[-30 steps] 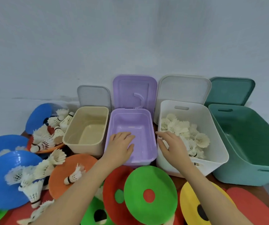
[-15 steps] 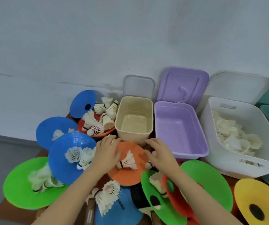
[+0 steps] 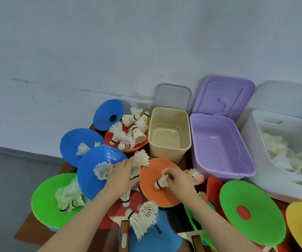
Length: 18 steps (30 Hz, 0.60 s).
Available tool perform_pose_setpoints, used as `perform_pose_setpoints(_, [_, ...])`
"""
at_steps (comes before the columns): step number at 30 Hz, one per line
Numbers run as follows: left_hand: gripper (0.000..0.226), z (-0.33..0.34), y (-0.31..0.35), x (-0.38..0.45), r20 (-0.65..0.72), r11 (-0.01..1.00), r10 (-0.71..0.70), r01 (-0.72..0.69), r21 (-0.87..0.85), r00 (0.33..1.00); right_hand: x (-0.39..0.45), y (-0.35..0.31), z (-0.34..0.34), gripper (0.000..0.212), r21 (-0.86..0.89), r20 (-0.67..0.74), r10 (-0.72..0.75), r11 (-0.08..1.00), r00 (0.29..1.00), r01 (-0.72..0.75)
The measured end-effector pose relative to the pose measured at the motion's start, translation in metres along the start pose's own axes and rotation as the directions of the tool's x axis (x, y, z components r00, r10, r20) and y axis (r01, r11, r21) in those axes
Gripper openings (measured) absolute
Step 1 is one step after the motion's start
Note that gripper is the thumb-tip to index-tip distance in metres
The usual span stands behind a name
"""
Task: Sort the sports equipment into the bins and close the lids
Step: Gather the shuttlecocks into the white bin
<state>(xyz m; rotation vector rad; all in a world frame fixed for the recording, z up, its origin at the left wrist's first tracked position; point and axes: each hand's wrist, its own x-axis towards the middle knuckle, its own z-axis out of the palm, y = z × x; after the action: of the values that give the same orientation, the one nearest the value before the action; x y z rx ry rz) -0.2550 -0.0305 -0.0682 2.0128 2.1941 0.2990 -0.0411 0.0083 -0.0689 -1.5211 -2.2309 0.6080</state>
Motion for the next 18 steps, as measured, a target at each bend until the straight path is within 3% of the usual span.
perform_pose_setpoints(6, [0.063,0.001,0.003,0.005,-0.138,0.993,0.042,-0.057,-0.107,0.99,-0.006,-0.004,-0.022,0.024,0.14,-0.119,-0.037,0.989,0.992,0.053])
perform_pose_setpoints(12, [0.063,-0.013,0.016,-0.005,-0.379,0.972,0.122,-0.187,-0.14,0.917,-0.013,-0.002,-0.05,0.022,0.279,-0.188,0.012,0.96,0.982,0.042])
perform_pose_setpoints(18, [0.054,-0.035,0.063,0.012,-0.425,0.945,0.178,-0.274,-0.177,0.887,-0.012,0.015,-0.085,0.018,0.282,-0.318,0.041,0.958,0.947,0.053])
